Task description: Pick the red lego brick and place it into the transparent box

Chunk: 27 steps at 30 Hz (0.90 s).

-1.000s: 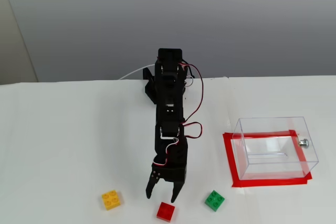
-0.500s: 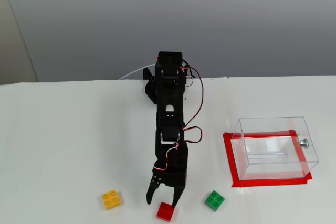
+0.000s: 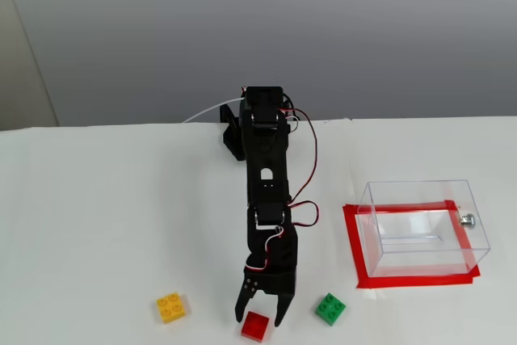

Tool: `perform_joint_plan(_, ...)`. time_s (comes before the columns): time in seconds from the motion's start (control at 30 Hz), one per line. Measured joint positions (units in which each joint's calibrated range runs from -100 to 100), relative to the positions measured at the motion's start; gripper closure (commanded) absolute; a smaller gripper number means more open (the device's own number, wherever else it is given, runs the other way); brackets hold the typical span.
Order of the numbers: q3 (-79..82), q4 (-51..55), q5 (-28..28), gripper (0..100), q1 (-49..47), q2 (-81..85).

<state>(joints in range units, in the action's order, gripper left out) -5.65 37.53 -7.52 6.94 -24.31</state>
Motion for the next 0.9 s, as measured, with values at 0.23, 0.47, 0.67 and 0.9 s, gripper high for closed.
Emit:
perform_joint_plan(0.23,-2.12,0.00,0.00,73,-0.43,-3.38)
perform_joint_plan(0.47,-3.44,0.00,0.00,73,0.43,-5.92)
perform_joint_plan(0.67,-3.62,0.00,0.00,74,0.11,-6.77)
perform_joint_plan(0.9,-3.97,0.00,0.00,74,0.96,-6.85)
